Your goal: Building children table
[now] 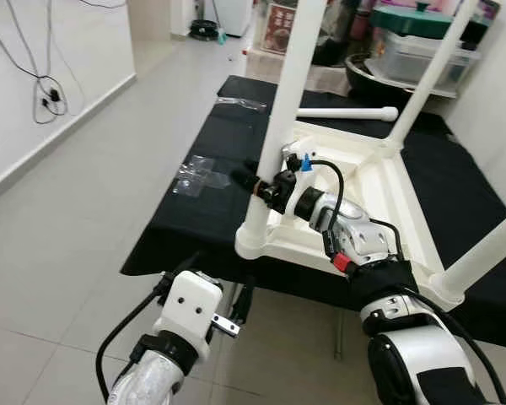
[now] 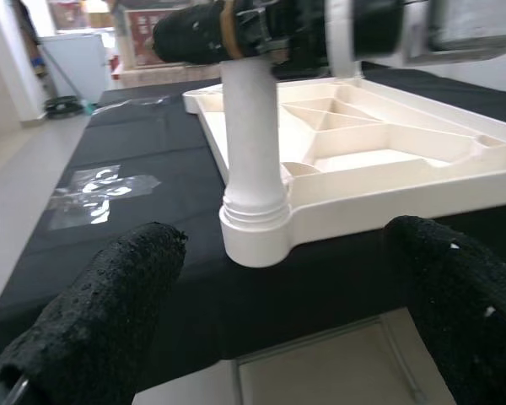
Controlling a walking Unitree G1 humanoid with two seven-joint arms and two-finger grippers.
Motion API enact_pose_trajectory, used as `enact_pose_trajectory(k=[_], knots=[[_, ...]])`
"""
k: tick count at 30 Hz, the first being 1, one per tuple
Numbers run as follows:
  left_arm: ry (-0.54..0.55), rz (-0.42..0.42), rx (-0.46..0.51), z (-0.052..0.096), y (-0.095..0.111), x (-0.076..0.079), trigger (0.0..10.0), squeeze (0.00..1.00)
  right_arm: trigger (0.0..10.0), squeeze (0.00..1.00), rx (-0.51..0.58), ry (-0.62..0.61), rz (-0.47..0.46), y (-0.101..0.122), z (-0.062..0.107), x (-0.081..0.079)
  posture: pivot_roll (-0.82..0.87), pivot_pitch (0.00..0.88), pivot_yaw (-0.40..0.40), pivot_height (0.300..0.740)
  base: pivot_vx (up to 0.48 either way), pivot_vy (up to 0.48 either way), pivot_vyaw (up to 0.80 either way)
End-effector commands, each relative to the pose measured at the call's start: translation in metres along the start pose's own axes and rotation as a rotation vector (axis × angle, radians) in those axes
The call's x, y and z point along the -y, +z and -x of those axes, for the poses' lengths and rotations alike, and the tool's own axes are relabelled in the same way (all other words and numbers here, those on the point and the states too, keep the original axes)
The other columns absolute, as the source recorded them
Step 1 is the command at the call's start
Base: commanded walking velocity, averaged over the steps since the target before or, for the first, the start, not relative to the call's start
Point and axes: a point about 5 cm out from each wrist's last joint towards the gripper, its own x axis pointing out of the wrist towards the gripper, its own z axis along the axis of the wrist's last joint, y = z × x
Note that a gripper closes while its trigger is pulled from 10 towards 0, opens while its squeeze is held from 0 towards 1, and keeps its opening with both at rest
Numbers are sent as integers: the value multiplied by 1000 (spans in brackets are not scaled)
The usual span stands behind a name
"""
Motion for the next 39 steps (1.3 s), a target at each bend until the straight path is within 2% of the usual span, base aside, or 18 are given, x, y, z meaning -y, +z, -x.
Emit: enact_pose_trajectory(k=[1, 3, 4, 5, 6, 9, 16, 17, 18, 19, 23, 24, 30, 31, 32, 34, 38, 39], knots=[[-14, 10, -4, 0, 0, 3, 10000, 0, 0, 0, -23, -104, -20, -9, 10, 16, 139, 70, -156, 740, 0, 0, 0], [-7, 10, -6, -1, 0, 1, 10000, 0, 0, 0, -7, -386, -33, -10, 15, 29, 136, 70, -155, 740, 0, 0, 0], [-7, 10, -6, -1, 0, 1, 10000, 0, 0, 0, -7, -386, -33, -10, 15, 29, 136, 70, -155, 740, 0, 0, 0], [8, 27, -15, 0, -1, -1, 10000, 0, 0, 0, 8, -620, -19, -14, 26, 33, 135, 69, -153, 740, 0, 0, 0], [8, 27, -15, 0, -1, -1, 10000, 0, 0, 0, 8, -620, -19, -14, 26, 33, 135, 69, -153, 740, 0, 0, 0], [21, 27, -30, 2, -5, -6, 10000, 0, 0, 0, 25, -980, -44, -21, 52, 26, 139, 71, -152, 740, 0, 0, 0], [2, -1, -41, 4, -7, -4, 10000, 0, 0, 0, 10, -1038, -111, -28, 52, 4, 138, 72, -151, 740, 0, 0, 0], [-1, 1, -42, 4, -7, -3, 10000, 0, 10000, 0, 82, -941, -145, -23, 43, -1, 131, 76, -150, 740, 0, 0, 0], [-1, 1, -42, 4, -7, -3, 10000, 0, 10000, 0, 82, -941, -145, -23, 43, -1, 131, 76, -150, 740, 0, 0, 0], [0, 5, -43, 4, -8, -3, 10000, 0, 10000, 1000, 138, -858, -133, -17, 38, -3, 129, 75, -152, 740, 0, 0, 0], [0, 6, -46, 4, -9, -2, 10000, 0, 10000, 1000, 198, -780, -96, -9, 33, -1, 128, 75, -151, 740, 0, 0, 0], [-5, 1, -46, 3, -8, -2, 10000, 0, 10000, 16, 210, -733, -102, -6, 30, 3, 129, 77, -152, 740, 0, 0, 0], [-20, -4, -23, -1, -3, 0, 10000, 0, 10000, 0, 227, -408, -196, 5, 26, 16, 126, 78, -152, 740, 0, 0, 0], [-27, -2, -22, -1, -3, 1, 10000, 0, 10000, 0, 174, -182, -261, 6, 26, 11, 125, 79, -152, 740, 0, 0, 0], [-27, -2, -22, -1, -3, 1, 10000, 0, 10000, 0, 174, -182, -261, 6, 26, 11, 125, 79, -152, 740, 0, 0, 0], [-34, 1, -24, -1, -3, 2, 10000, 0, 10000, 0, 137, -30, -253, 6, 27, 6, 127, 80, -152, 740, 0, 0, 0], [-38, 2, -31, 0, -5, 2, 10000, 0, 10000, 0, -32, 544, -100, -4, 41, -20, 130, 77, -157, 740, 0, 0, 0], [-38, 2, -31, 0, -5, 2, 10000, 0, 10000, 0, -32, 544, -100, -4, 41, -20, 130, 77, -157, 740, 0, 0, 0]])
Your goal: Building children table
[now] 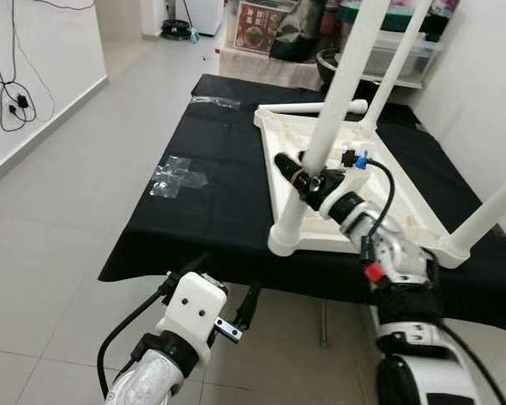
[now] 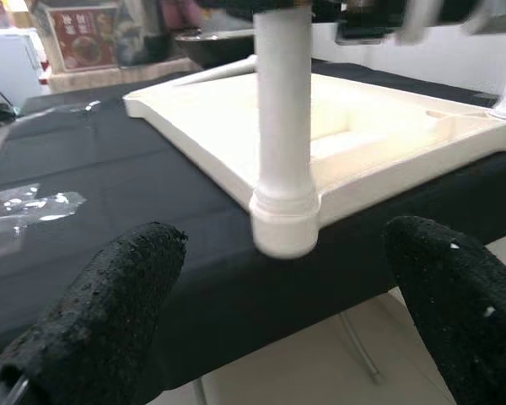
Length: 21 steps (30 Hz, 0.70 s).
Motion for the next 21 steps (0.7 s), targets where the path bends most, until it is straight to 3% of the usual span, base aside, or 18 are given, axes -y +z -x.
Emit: enact_pose_trajectory(k=[1, 6, 7, 9, 11, 13, 15, 19, 21], knots=[[-9, 6, -23, 0, -5, 2, 10000, 0, 10000, 0, -76, 254, -32, -16, -13, -23, 130, 77, -157, 740, 0, 0, 0], [-14, 8, -28, 1, -5, 3, 10000, 0, 10000, 0, -100, 220, 18, -19, -26, -17, 141, 74, -164, 740, 0, 0, 0], [-15, 7, -29, 1, -5, 4, 10000, 0, 0, 0, -99, 156, 17, -20, -33, -12, 143, 74, -165, 740, 0, 0, 0], [-15, 7, -29, 1, -5, 4, 10000, 0, 0, 0, -97, 115, 10, -20, -37, -9, 143, 74, -165, 740, 0, 0, 0], [-14, 0, -31, 2, -6, 4, 10000, 0, 0, 0, -92, -50, 68, -20, -43, 1, 151, 68, -167, 740, 0, 0, 0], [-14, -2, -31, 2, -6, 4, 10000, 0, 0, 0, -93, -100, 91, -19, -43, 5, 151, 68, -167, 740, 0, 0, 0], [-9, -5, -33, 3, -7, 4, 10000, 0, 0, 0, -68, -322, 87, -17, -37, 19, 148, 55, -170, 740, 0, 0, 0], [-7, -6, -34, 3, -7, 4, 10000, 0, 0, 0, -59, -391, 79, -16, -34, 25, 148, 55, -170, 740, 0, 0, 0], [-1, 5, -36, 3, -8, 4, 10000, 0, 0, 0, -16, -867, 96, -16, -9, 38, 134, 47, -158, 740, 0, 0, 0]])
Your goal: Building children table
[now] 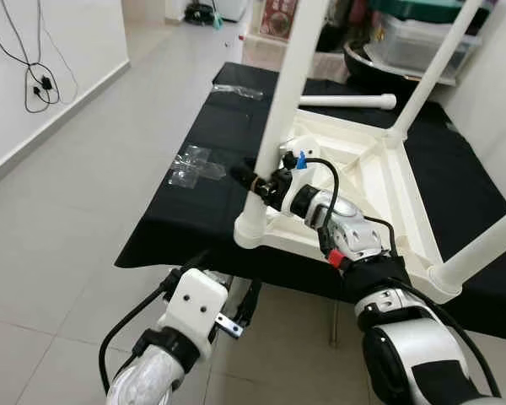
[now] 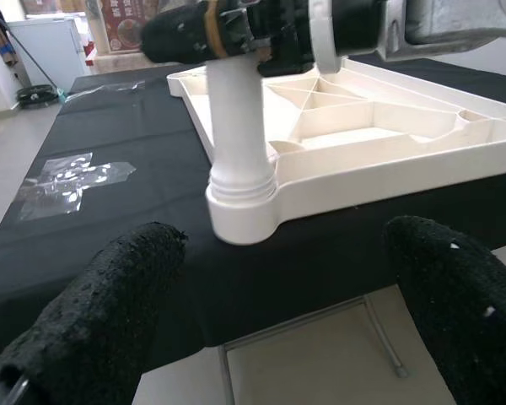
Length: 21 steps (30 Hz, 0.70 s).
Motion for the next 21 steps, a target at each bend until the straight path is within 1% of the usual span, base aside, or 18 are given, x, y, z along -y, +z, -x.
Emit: enact_pose_trajectory(k=[1, 2, 3, 4, 5, 6, 7, 8, 9, 10, 11, 12, 13, 14, 15, 16, 20, 21], knots=[[-4, 8, -13, 0, -4, 3, 10000, 0, 0, 0, -4, -431, 13, -1, 21, 34, 134, 47, -158, 740, 0, 0, 0], [-3, 12, -14, 0, -4, 4, 10000, 0, 0, 0, 14, -640, 2, -3, 33, 42, 133, 49, -157, 740, 0, 0, 0], [-11, 16, -12, 0, -4, 6, 10000, 0, 0, 0, 21, -782, -23, -5, 44, 46, 133, 49, -157, 740, 0, 0, 0], [-11, 16, -12, 0, -4, 6, 10000, 0, 0, 0, 21, -782, -23, -5, 44, 46, 133, 49, -157, 740, 0, 0, 0], [-16, 14, -13, 0, -4, 7, 10000, 0, 0, 0, 32, -873, -44, -7, 52, 44, 132, 48, -155, 740, 0, 0, 0], [-19, 13, -11, -1, -4, 7, 10000, 0, 0, 0, 27, -945, -73, -11, 57, 38, 133, 48, -155, 740, 0, 0, 0], [-19, 13, -11, -1, -4, 7, 10000, 0, 0, 0, 27, -945, -73, -11, 57, 38, 133, 48, -155, 740, 0, 0, 0], [-18, 11, -10, -1, -4, 6, 10000, 0, 0, 0, 20, -978, -88, -14, 59, 32, 132, 48, -155, 740, 0, 0, 0], [-18, 11, -10, -1, -4, 6, 10000, 0, 0, 0, 20, -978, -88, -14, 59, 32, 132, 48, -155, 740, 0, 0, 0], [-16, 10, -9, -2, -4, 5, 10000, 0, 0, 0, 19, -1000, -110, -18, 59, 26, 132, 50, -153, 740, 0, 0, 0], [-16, 10, -9, -2, -4, 5, 10000, 0, 0, 0, 19, -1000, -110, -18, 59, 26, 132, 50, -153, 740, 0, 0, 0], [-16, 6, -9, -2, -4, 5, 10000, 0, 0, 0, 20, -973, -139, -22, 54, 17, 135, 51, -156, 740, 0, 0, 0], [-17, 4, -9, -2, -4, 5, 10000, 0, 4157, 0, 22, -943, -178, -24, 49, 10, 137, 52, -158, 740, 0, 0, 0], [-17, 4, -9, -2, -4, 5, 10000, 0, 4157, 0, 22, -943, -178, -24, 49, 10, 137, 52, -158, 740, 0, 0, 0], [-17, 2, -10, -1, -4, 6, 10000, 0, 10000, 659, 49, -851, -204, -23, 39, 3, 135, 52, -157, 740, 0, 0, 0], [-17, 2, -9, -1, -4, 5, 10000, 0, 10000, 1000, 87, -803, -183, -16, 35, -1, 135, 55, -159, 740, 0, 0, 0], [-15, 1, -9, -1, -3, 5, 10000, 0, 10000, 1000, 128, -769, -145, -6, 33, -4, 134, 55, -158, 740, 0, 0, 0], [-14, 1, -9, -1, -3, 5, 10000, 0, 10000, 1000, 158, -779, -105, 2, 35, 5, 132, 54, -157, 740, 0, 0, 0]])
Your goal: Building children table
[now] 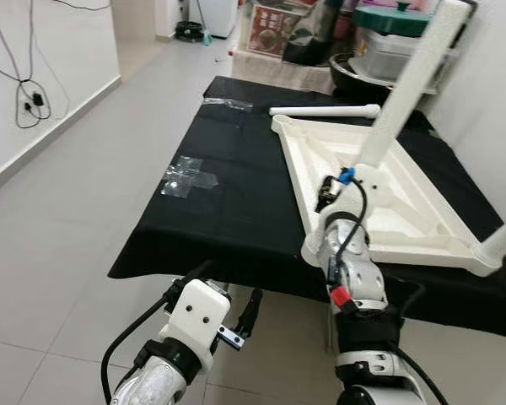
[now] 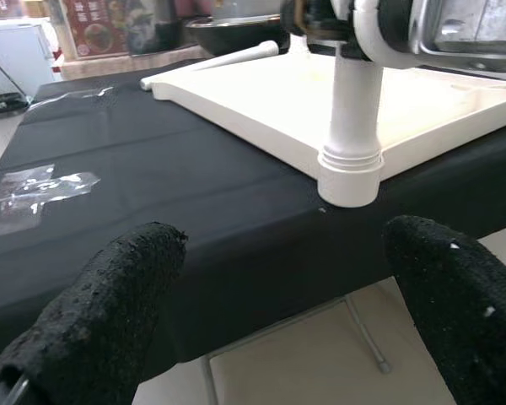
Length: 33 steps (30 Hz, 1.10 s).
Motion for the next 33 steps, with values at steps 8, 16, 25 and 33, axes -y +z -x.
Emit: enact_pose_trajectory(k=[8, 16, 25, 33], knots=[[-6, 6, -2, -1, 0, 2, 10000, 0, 10000, 0, 69, 393, -119, 27, -25, 14, 127, 56, -153, 740, 0, 0, 0], [-8, 2, 5, -1, 1, 1, 10000, 0, 10000, 0, -192, 1200, -91, 19, 4, 10, 135, 61, -157, 740, 0, 0, 0], [-9, 6, 6, 0, 1, 3, 10000, 0, 0, 0, -195, 1353, -11, 6, 5, -26, 145, 62, -170, 740, 0, 0, 0], [4, 0, 2, 0, -1, 0, 10000, 0, 0, 0, -132, 840, 107, 8, -27, -14, 136, 63, -169, 740, 0, 0, 0]])
